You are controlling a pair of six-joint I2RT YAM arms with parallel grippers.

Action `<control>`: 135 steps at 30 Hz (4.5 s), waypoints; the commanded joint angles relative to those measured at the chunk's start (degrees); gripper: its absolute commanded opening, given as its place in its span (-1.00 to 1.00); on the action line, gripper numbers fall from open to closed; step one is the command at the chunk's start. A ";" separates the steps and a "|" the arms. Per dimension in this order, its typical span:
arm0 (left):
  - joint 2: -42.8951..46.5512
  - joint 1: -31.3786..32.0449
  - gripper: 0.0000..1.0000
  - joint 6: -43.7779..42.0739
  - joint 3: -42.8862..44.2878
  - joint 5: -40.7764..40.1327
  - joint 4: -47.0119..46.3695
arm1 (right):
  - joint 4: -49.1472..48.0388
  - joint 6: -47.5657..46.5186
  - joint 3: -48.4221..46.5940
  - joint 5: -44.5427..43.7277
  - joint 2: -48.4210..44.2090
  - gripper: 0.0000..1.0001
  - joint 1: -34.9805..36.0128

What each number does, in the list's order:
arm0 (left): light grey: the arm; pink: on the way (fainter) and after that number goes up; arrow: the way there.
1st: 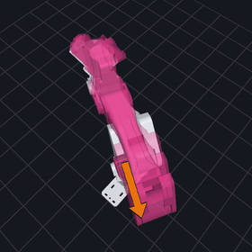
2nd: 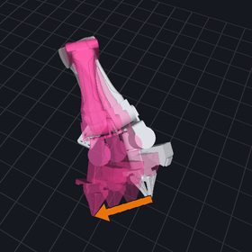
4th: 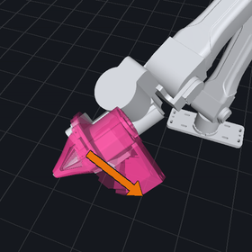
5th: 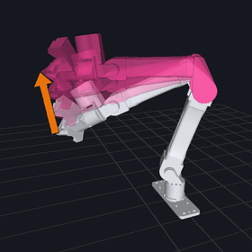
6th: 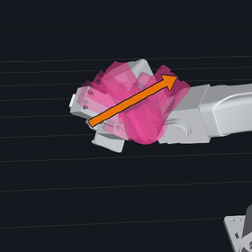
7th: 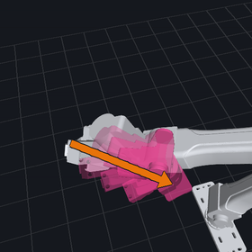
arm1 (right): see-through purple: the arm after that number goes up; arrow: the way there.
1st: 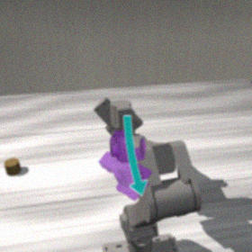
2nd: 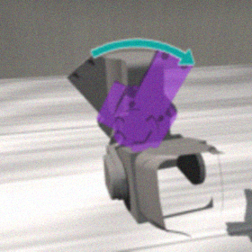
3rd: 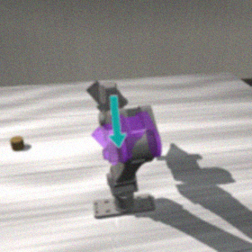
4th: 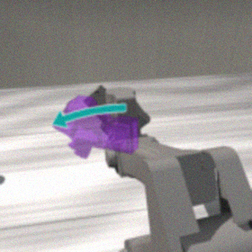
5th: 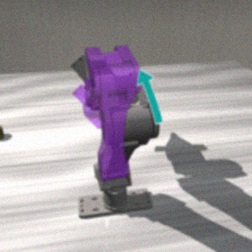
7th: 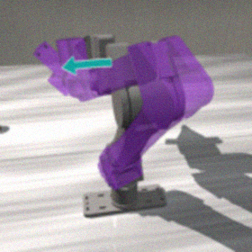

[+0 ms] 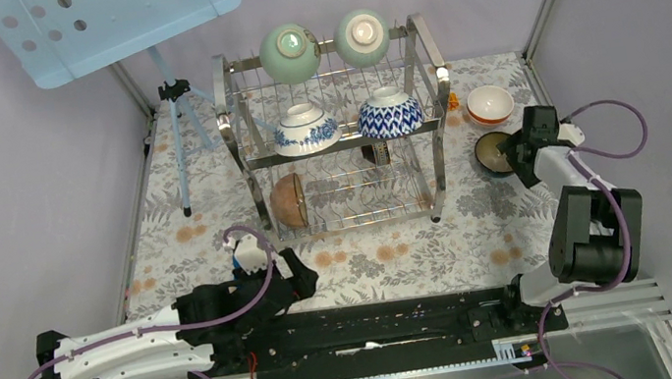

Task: Unload the bowls from the dish rack
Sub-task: Place the bowl at the center of the board, then pick up the bowl from the dish rack.

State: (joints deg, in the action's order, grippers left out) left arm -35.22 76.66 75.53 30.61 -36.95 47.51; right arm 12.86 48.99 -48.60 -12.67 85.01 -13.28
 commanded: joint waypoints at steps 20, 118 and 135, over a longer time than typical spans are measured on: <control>5.10 0.07 0.98 4.83 8.15 -12.52 13.71 | 12.00 -3.68 -8.85 2.88 -30.18 0.89 8.14; 11.67 0.13 0.98 7.01 6.57 -17.95 16.49 | -107.20 -32.14 17.21 16.90 21.18 -0.03 70.65; 9.04 0.12 0.97 7.09 6.66 -18.13 16.57 | -111.21 -26.90 11.25 23.98 28.68 -0.04 66.60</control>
State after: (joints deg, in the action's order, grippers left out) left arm -25.39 76.66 83.00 36.86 -53.91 64.64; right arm -86.67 20.36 -34.85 8.69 112.49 54.06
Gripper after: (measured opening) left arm 0.988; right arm 0.491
